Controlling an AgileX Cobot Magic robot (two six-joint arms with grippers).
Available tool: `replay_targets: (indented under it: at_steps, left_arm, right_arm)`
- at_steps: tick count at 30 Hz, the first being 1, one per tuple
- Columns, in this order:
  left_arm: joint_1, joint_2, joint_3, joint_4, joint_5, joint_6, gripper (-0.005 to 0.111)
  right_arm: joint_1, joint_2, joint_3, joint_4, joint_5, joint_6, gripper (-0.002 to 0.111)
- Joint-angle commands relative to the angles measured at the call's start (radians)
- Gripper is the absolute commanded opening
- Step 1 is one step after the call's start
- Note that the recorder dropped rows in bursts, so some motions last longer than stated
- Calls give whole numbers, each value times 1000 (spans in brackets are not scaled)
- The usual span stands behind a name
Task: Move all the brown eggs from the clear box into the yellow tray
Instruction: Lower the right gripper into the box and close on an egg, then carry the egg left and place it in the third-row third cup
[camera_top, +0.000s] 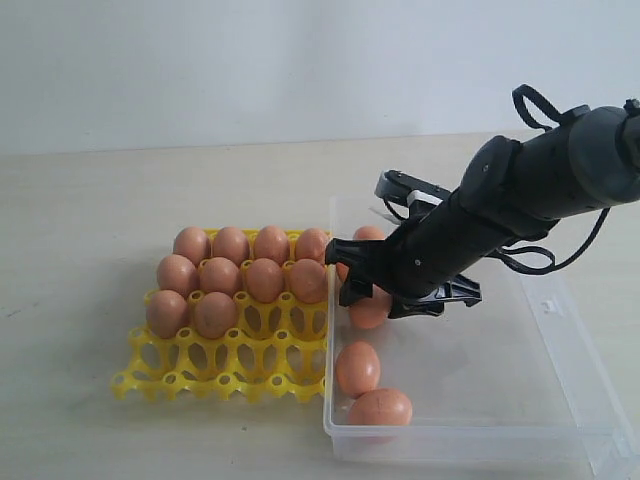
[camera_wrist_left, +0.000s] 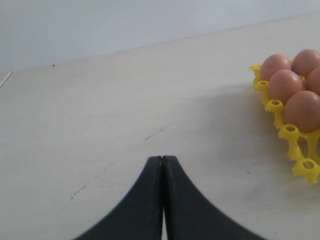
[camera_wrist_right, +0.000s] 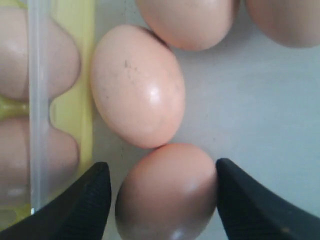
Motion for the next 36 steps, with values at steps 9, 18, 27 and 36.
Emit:
replay_targets:
  at_steps: [9, 18, 27, 36]
  left_arm:
    - [2, 1, -4, -2, -9, -3, 0]
    - [2, 1, -4, -2, -9, -3, 0]
    - [2, 1, -4, -2, -9, -3, 0]
    - [2, 1, -4, -2, -9, -3, 0]
  right_arm:
    - [-17, 33, 0, 13, -41, -90, 43]
    - [-17, 2, 0, -21, 43, -187, 0]
    - [63, -392, 90, -119, -170, -185, 0]
    - [358, -396, 150, -171, -470, -216, 0]
